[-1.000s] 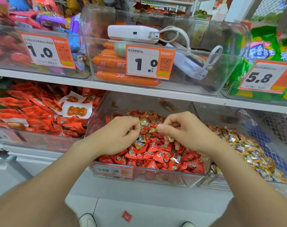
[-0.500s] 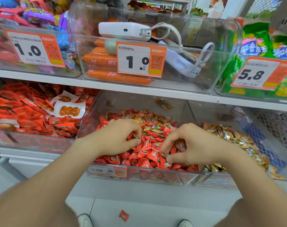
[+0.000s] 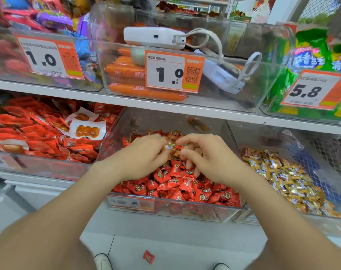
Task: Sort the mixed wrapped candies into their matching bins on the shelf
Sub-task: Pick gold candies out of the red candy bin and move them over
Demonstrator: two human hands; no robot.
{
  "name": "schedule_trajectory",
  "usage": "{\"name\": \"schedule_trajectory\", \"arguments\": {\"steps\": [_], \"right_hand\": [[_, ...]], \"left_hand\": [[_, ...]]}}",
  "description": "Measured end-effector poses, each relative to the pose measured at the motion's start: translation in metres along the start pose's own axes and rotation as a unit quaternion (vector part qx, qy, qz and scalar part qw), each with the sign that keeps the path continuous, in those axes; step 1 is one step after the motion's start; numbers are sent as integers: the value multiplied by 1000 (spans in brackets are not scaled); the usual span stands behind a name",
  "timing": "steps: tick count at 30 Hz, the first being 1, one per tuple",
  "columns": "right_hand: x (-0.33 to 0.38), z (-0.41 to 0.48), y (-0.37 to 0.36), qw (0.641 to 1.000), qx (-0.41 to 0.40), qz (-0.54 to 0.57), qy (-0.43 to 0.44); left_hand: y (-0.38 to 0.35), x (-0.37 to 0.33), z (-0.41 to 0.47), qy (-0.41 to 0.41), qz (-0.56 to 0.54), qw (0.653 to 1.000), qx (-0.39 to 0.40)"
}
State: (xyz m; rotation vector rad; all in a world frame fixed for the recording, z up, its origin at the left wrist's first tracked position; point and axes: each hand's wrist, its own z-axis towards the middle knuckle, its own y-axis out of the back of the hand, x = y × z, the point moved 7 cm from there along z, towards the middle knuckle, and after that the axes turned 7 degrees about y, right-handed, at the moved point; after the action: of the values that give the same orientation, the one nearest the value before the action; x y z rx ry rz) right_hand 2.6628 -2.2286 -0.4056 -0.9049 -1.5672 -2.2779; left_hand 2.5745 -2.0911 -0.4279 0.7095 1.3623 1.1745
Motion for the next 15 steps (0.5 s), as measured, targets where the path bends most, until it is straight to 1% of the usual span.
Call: {"name": "schedule_trajectory", "arguments": {"steps": [2,4,6,9,11,13,15], "right_hand": [[1,6,-2,1000,-21,-8,2],[3,12,-6,1000,-23,-3,-3],[4,17,-11,1000,-19,12,-19],[9,26,-20,999,-22,35,-25],[14,31,-25,999,-22,36,-12],[19,35,-30,1000,-23,3,6],[23,39,-38,999,-2,-30,19]], "left_hand": [[18,2,-2,14,-80,995,-53],[32,8,-7,40,-128,987,-88],[39,14,-12,63,-147,981,-106],[46,24,-17,88,-141,977,-137],[47,33,-19,115,-184,967,-134],[42,41,-22,141,-276,945,-104],[40,43,-27,153,-330,928,-83]]}}
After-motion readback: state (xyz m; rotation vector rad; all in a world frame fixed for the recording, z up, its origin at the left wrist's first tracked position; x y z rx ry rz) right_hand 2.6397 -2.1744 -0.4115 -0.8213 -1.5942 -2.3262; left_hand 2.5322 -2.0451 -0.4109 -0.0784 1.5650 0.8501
